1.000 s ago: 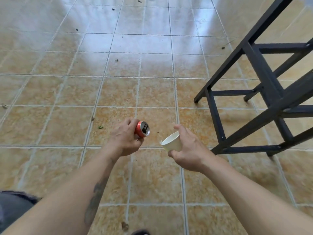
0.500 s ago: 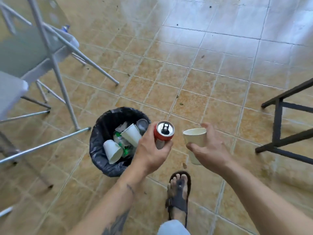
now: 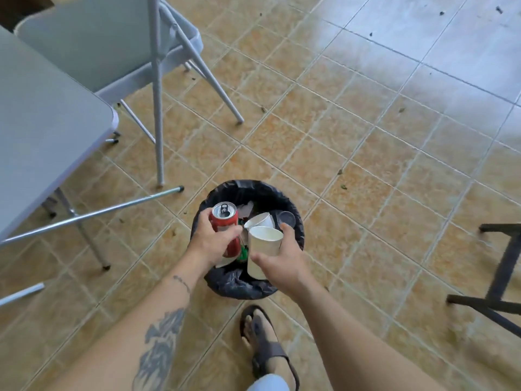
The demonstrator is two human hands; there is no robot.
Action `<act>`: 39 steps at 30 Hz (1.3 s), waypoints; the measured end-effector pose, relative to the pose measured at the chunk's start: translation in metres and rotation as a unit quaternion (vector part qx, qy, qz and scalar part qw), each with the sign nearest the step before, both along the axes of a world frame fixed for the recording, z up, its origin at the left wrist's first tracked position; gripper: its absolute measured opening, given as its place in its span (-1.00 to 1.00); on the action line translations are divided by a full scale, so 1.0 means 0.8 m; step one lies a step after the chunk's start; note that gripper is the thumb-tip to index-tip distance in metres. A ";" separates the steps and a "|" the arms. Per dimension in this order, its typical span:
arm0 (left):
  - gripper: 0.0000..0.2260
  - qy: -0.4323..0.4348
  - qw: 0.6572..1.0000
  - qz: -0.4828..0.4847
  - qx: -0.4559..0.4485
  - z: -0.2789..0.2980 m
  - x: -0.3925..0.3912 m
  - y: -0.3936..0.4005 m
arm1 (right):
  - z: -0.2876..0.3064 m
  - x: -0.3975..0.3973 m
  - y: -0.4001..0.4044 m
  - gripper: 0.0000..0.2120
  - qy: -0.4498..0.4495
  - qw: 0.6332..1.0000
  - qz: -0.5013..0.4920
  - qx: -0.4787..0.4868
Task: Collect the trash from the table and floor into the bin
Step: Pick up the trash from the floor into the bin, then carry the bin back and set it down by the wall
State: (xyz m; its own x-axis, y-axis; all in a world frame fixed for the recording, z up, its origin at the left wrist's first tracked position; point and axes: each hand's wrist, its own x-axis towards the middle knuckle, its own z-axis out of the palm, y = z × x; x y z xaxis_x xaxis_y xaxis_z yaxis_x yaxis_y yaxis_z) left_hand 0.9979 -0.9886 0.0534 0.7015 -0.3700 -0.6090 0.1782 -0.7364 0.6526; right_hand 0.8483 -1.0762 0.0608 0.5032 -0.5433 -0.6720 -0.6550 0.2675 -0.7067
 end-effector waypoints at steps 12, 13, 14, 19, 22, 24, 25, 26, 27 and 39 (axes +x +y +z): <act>-0.54 -0.059 0.997 0.011 0.045 0.003 -0.001 0.022 | 0.009 0.010 -0.050 -0.33 0.095 0.979 0.167 -0.074; -0.56 -0.070 0.997 0.014 0.042 0.008 -0.006 0.023 | 0.014 0.010 -0.059 -0.34 0.098 0.974 0.184 -0.086; -0.58 -0.082 0.996 0.018 0.040 0.012 -0.011 0.024 | 0.021 0.011 -0.068 -0.35 0.097 0.971 0.195 -0.094; -0.58 -0.182 0.981 0.057 0.045 0.018 -0.020 0.034 | 0.031 0.029 -0.111 -0.44 0.072 0.963 0.225 -0.129; -0.57 -0.229 0.969 0.077 0.059 -0.002 -0.020 0.050 | 0.012 0.039 -0.122 -0.50 0.044 0.964 0.221 -0.142; -0.57 -0.250 0.963 0.080 0.066 -0.027 -0.017 0.066 | -0.013 0.045 -0.124 -0.50 0.035 0.967 0.207 -0.141; -0.58 -0.257 0.961 0.080 0.066 -0.043 -0.015 0.075 | -0.027 0.048 -0.124 -0.49 0.031 0.969 0.199 -0.140; -0.58 -0.262 0.959 0.079 0.069 -0.061 -0.013 0.084 | -0.044 0.050 -0.124 -0.49 0.028 0.971 0.191 -0.139; -0.58 -0.267 0.958 0.077 0.074 -0.080 -0.010 0.093 | -0.062 0.052 -0.124 -0.48 0.026 0.973 0.181 -0.139; -0.50 -0.302 0.943 0.101 -0.098 -0.204 -0.002 0.111 | -0.177 0.059 -0.124 -0.45 -0.095 0.990 0.008 -0.106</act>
